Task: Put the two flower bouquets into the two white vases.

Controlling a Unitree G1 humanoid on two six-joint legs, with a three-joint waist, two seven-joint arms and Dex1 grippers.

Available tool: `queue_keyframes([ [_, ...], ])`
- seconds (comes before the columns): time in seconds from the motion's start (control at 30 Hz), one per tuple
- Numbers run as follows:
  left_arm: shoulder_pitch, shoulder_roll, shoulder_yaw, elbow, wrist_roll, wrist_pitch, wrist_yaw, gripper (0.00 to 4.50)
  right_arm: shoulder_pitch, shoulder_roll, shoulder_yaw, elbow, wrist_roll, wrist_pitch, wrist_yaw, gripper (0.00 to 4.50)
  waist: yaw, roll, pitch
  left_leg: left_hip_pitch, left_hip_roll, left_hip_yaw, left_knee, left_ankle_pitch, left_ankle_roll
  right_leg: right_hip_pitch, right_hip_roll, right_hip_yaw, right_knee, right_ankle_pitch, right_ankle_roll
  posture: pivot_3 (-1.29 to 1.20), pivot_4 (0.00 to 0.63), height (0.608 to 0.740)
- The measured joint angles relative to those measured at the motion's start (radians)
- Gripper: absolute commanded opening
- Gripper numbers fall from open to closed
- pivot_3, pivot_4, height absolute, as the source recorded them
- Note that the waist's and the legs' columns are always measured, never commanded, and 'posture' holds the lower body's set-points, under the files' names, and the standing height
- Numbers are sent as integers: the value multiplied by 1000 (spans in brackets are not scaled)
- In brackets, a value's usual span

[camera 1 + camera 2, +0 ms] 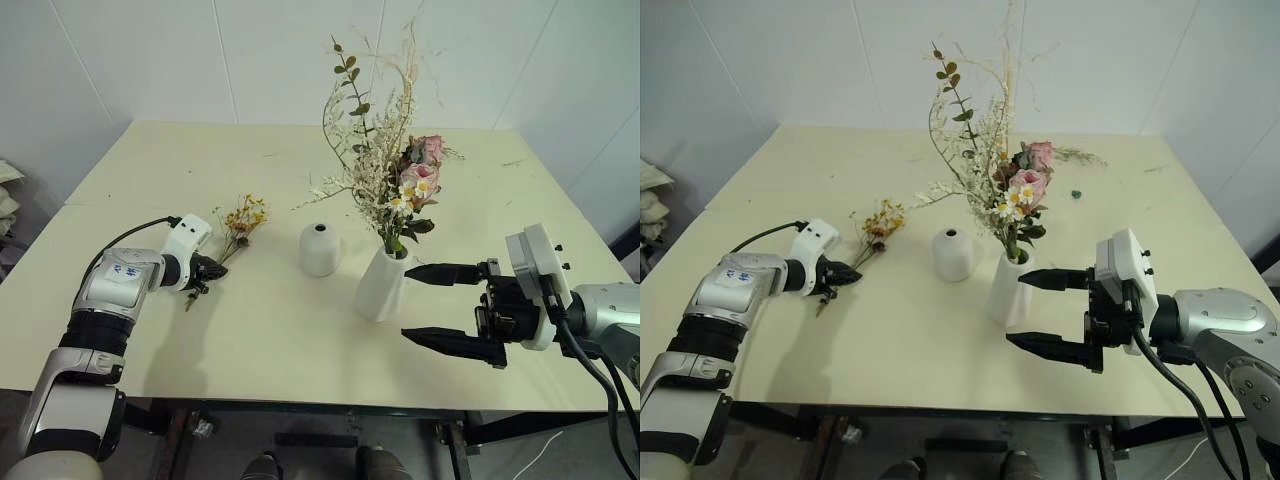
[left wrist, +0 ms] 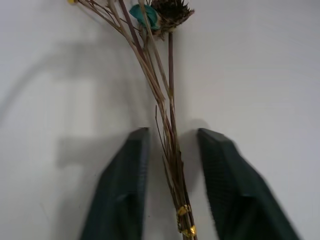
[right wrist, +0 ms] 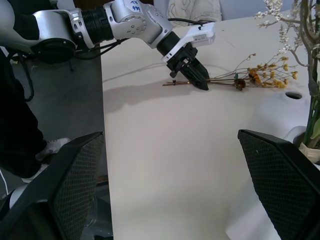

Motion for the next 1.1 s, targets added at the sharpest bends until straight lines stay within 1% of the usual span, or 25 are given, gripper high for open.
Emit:
queue_keyframes([
  [0.07,-6,0,0,11,5,-4,-3,29,1,0,-1,0,0,0,-2,4500,-1,0,0,0,0,0,0,0,0,0,0,0,0,0,0,0,150,740],
  [0.4,-8,-5,16,16,18,-45,4,29,36,0,-30,-1,-4,0,-3,4500,2,0,0,-1,0,0,0,0,0,0,0,0,0,0,0,0,150,740],
  [0.53,-27,-56,99,24,-4,-167,34,29,69,-1,-59,0,-17,-3,-1,4500,6,0,0,-1,0,0,0,0,0,0,0,0,0,1,1,0,150,740],
  [0.7,-106,-150,238,58,-97,-384,54,29,106,-1,-81,29,-49,-11,16,4500,21,-1,0,-2,0,0,1,0,0,0,0,0,-1,1,2,0,150,740],
  [0.77,-122,-167,269,61,-134,-438,27,29,120,-1,-96,47,-64,-20,20,4500,21,0,0,-1,0,0,1,0,0,0,0,0,-1,1,2,0,150,740],
  [0.87,-137,-214,332,97,-226,-461,-48,29,145,-2,-111,82,-99,-40,35,4500,24,0,0,-1,-1,0,1,0,0,0,0,0,-1,2,2,0,150,740],
  [1.03,-186,-277,395,150,-373,-539,-277,29,161,-2,-118,129,-150,-73,54,4500,26,-1,0,-2,-1,0,2,0,0,0,0,0,-1,2,3,0,150,740],
  [1.1,-220,-289,414,177,-406,-553,-326,29,163,-2,-119,149,-164,-84,65,4500,24,-1,0,-2,-1,0,3,0,0,1,0,0,-1,2,3,0,150,740],
])
